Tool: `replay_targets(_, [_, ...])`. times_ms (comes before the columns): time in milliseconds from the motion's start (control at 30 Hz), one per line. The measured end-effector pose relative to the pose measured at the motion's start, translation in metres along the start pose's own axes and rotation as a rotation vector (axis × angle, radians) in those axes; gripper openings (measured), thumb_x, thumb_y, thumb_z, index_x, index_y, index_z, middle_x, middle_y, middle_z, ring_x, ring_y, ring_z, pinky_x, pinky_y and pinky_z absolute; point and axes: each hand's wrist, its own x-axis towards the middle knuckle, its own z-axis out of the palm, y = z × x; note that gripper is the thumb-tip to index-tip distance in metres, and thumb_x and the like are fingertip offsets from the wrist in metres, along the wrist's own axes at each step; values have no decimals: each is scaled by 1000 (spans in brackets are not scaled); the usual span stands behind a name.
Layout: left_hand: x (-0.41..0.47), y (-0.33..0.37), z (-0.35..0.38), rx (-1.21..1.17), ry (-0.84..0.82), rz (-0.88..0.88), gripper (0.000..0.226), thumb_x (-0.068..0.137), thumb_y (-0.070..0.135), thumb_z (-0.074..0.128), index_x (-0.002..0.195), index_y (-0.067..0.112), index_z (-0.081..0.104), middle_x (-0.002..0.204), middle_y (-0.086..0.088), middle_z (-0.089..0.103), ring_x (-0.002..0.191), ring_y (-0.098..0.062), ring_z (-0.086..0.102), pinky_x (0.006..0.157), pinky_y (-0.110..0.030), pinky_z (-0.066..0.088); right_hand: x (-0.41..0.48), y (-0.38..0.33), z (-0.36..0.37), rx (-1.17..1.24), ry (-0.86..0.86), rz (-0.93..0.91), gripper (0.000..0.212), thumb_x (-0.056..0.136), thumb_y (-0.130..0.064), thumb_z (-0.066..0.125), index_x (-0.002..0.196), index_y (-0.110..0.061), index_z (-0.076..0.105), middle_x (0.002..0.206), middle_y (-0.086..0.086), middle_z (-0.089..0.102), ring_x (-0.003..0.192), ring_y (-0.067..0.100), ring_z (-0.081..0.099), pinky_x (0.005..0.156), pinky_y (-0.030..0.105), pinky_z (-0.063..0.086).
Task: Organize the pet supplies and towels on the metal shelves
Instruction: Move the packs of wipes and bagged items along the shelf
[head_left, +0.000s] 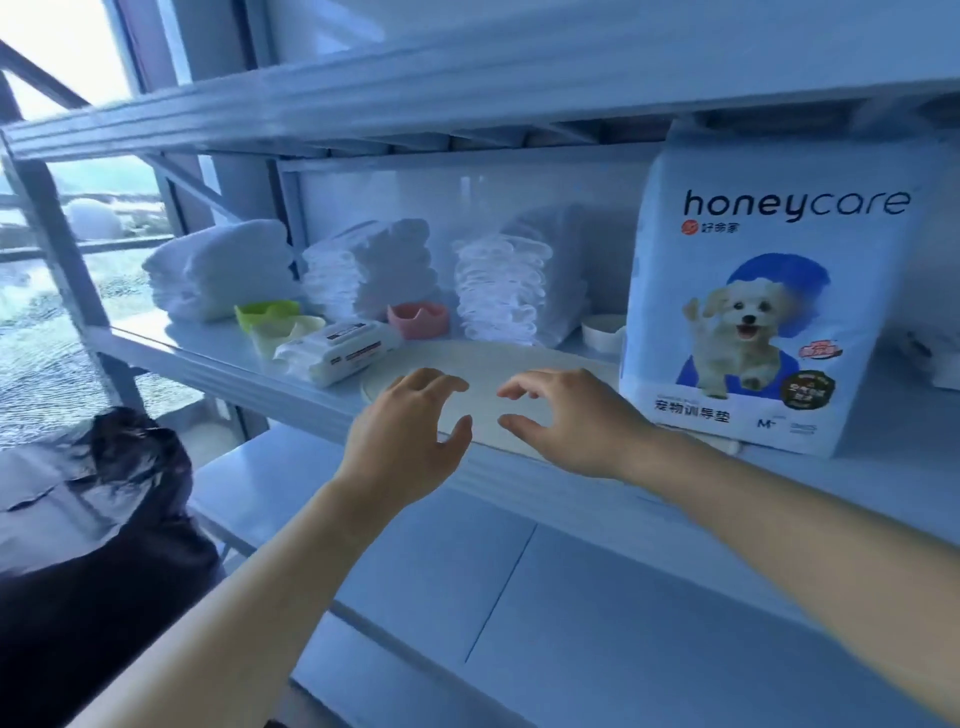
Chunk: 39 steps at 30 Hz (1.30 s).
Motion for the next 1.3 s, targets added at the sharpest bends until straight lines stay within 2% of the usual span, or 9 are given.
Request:
replay_targets(300, [-13, -116, -33, 92, 12, -197, 34, 89, 37, 53, 122, 31, 55, 127, 13, 53, 109, -15, 54, 76, -29, 47, 100, -61, 74, 113, -88, -180, 32, 89, -37, 58, 118, -23, 59, 119, -7, 62, 110, 13, 55, 93, 30, 44])
replay_targets(567, [44, -206, -21, 144, -8, -260, 33, 89, 37, 54, 122, 33, 54, 129, 15, 51, 106, -14, 56, 75, -28, 47, 209, -60, 140, 150, -98, -186, 31, 87, -38, 59, 114, -22, 61, 121, -4, 60, 110, 17, 56, 90, 37, 47])
replay_targets(767, [86, -257, 5, 136, -55, -293, 34, 87, 32, 55, 122, 32, 54, 129, 14, 49, 104, -13, 55, 78, -28, 48, 264, -54, 176, 88, -91, -185, 44, 86, -45, 57, 124, -22, 53, 136, -3, 43, 128, 17, 39, 99, 34, 40])
replay_targets(967, [103, -290, 34, 66, -138, -285, 49, 88, 29, 56, 134, 34, 42, 143, 9, 34, 119, -17, 47, 92, -30, 43, 282, -47, 204, 10, -139, -150, 76, 80, -61, 56, 142, -23, 33, 151, -4, 22, 139, 16, 16, 107, 32, 30])
replay_targets(1133, [111, -301, 49, 0, -155, -215, 62, 88, 25, 56, 143, 36, 29, 149, 12, 27, 121, -16, 47, 90, -27, 43, 284, -47, 209, -1, -110, -167, 66, 83, -53, 57, 139, -22, 38, 150, -1, 24, 139, 17, 14, 108, 34, 31])
replay_targets(1300, [102, -302, 57, -76, -47, -134, 54, 84, 24, 62, 135, 36, 44, 138, 13, 38, 108, -16, 53, 81, -21, 36, 277, -48, 210, 34, -79, -157, 63, 82, -40, 61, 138, -17, 42, 148, 3, 29, 139, 18, 18, 111, 35, 30])
